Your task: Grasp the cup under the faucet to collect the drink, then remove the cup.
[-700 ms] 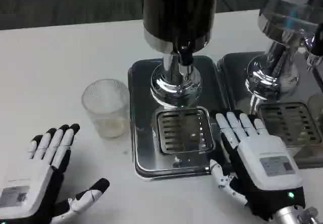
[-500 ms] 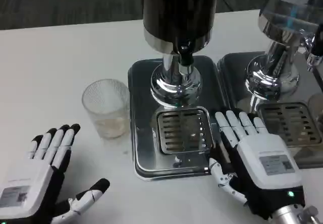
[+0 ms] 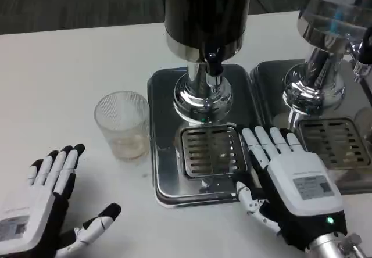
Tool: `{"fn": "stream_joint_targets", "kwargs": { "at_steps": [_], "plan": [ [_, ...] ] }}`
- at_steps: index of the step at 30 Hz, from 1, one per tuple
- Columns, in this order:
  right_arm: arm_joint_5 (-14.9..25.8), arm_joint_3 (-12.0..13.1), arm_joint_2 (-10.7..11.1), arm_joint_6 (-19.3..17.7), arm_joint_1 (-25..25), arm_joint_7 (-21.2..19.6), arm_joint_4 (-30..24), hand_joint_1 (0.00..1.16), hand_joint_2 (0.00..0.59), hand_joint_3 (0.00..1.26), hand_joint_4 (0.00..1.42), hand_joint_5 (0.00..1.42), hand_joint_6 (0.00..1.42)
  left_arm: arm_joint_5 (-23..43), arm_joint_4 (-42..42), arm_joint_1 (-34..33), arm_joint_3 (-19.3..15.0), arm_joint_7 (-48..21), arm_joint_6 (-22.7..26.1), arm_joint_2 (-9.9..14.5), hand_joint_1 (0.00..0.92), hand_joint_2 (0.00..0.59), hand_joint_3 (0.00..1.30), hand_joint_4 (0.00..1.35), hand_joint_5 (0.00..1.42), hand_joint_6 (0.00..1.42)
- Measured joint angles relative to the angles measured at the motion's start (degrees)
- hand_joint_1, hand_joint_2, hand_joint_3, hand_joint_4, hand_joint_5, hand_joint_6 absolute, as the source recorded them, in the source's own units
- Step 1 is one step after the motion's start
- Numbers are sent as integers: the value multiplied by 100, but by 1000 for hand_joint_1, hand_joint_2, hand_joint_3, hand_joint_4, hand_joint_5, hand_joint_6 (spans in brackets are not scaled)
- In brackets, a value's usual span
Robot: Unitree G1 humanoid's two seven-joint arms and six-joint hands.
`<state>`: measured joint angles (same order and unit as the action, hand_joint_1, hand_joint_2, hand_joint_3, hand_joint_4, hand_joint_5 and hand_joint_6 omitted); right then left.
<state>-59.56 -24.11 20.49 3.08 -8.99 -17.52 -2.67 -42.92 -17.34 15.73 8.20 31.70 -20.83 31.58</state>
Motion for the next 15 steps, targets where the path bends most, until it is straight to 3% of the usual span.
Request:
{"fn": "stream_joint_targets", "kwargs": {
  "at_steps": [8, 12, 15],
  "plan": [
    [-154, -124, -259, 163, -3, -67, 12, 0, 531, 14, 0, 0, 0, 428, -524, -395, -186, 4, -285, 0, 0, 112, 0, 0, 0, 0],
    [-231, -253, -474, 307, -8, -157, 60, 0, 533, 14, 0, 0, 0, 664, -1059, -893, -242, -8, -487, 5, 0, 71, 0, 0, 0, 0],
    [-246, -291, -498, 352, -13, -165, 73, 0, 533, 14, 0, 0, 0, 943, -1376, -1190, -255, -160, -725, -37, 0, 67, 0, 0, 0, 0]
  ]
}}
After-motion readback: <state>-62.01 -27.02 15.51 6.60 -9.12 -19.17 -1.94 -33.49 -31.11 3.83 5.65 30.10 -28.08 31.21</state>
